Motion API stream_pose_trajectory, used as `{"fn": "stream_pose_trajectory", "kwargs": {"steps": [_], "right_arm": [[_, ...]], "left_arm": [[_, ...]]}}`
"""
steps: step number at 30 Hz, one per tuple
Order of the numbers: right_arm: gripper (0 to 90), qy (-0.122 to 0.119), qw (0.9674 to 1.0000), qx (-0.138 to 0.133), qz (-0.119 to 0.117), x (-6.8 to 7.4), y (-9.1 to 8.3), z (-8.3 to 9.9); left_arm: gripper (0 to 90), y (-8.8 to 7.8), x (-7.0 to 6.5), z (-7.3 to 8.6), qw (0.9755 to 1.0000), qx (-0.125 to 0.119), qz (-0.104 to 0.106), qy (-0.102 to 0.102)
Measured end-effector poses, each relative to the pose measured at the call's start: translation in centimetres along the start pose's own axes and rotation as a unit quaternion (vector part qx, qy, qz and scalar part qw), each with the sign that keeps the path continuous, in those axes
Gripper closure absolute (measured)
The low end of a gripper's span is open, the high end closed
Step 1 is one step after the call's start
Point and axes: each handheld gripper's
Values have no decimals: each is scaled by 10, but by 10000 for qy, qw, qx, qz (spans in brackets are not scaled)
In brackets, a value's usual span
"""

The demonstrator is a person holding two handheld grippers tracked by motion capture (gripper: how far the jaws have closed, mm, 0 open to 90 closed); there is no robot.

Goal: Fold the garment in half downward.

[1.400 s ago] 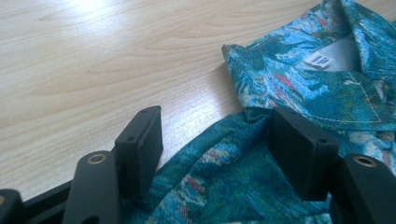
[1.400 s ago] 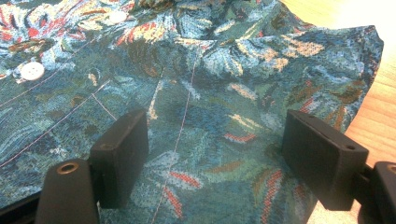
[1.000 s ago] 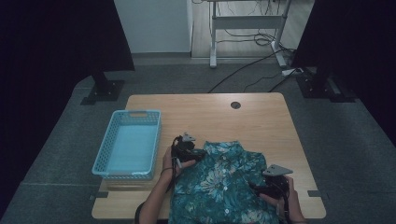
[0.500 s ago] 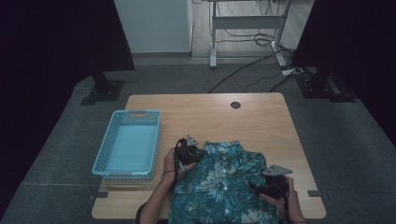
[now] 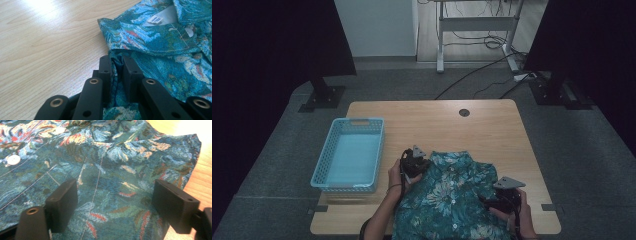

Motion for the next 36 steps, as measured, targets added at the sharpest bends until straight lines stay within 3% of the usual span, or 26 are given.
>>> {"fn": "stream_pose_trajectory", "kwargs": {"steps": [8,15,18,26,36], "right_arm": [[176,-29,9999,-143,-34,3,-6,-4],[173,25,9992,-396,-19,0,-14,-12],[175,153,9984,-546,-42,-7,-19,-19],[194,-69,9992,-374,-153,-8,-14,-26],[244,-335,9991,-60,-270,-15,13,-54]], "left_arm": [[860,0,1,1,9998,-79,132,-135],[874,-4,1,-3,9998,-95,132,-60],[874,-10,-1,-7,9998,-126,132,1],[874,-15,-1,-10,9996,-186,186,33],[871,-19,-1,-12,9992,-285,277,21]]}}
Point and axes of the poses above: each handheld gripper's, and its own axes: y roughly forward along the jaws, z roughly out of its underside, x roughly to its left, and after that the axes turned 12 degrees about z, right-handed
